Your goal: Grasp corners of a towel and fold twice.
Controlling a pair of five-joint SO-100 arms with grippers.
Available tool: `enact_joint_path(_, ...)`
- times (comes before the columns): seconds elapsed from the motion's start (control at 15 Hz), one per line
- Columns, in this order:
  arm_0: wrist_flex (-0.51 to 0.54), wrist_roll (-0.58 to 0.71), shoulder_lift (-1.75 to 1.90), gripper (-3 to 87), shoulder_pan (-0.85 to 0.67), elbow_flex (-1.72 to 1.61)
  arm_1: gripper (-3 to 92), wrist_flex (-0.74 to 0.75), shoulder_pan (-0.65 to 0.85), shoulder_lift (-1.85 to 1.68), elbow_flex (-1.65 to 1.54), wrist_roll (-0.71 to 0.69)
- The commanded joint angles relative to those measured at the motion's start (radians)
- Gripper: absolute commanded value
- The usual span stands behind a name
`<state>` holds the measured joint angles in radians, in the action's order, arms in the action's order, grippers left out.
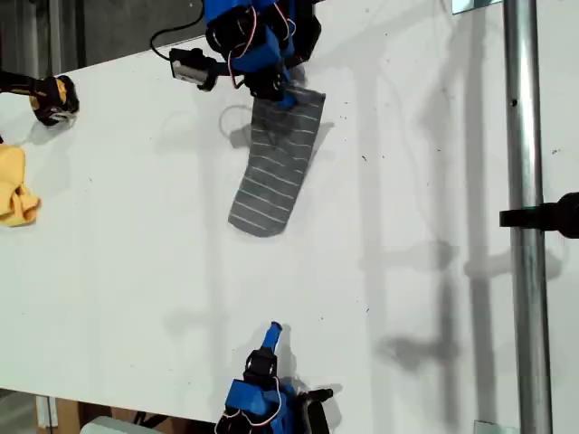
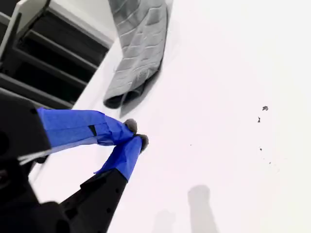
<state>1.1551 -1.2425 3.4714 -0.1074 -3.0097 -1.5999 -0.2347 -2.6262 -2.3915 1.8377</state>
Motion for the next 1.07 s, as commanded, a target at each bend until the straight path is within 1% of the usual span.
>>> enact_joint_path(0.0,-0.005,-0.006,0.009,-1.2,0.012,0.011,-0.1,0.101,0.002,-0.121,-0.049,-0.014)
enact_joint_path(0.07,-0.008,-0.003,0.009,-1.1,0.011,0.009,-0.1,0.210,0.075,-0.124,-0.064,-0.110)
enact_joint_path(0.2,-0.005,-0.005,0.009,-1.1,0.014,0.012,-0.1,0.362,0.207,0.011,0.014,-0.291)
enact_joint_path(0.4,-0.003,-0.008,0.009,-1.2,0.017,0.014,-0.1,0.517,0.307,0.296,0.215,-0.474)
enact_joint_path(0.67,-0.008,-0.006,0.009,-1.2,0.017,0.014,-0.1,0.701,0.359,0.620,0.376,-0.591)
enact_joint_path(1.0,-0.008,-0.011,0.009,-1.2,0.023,0.011,-0.1,1.006,0.413,1.034,0.476,-0.638)
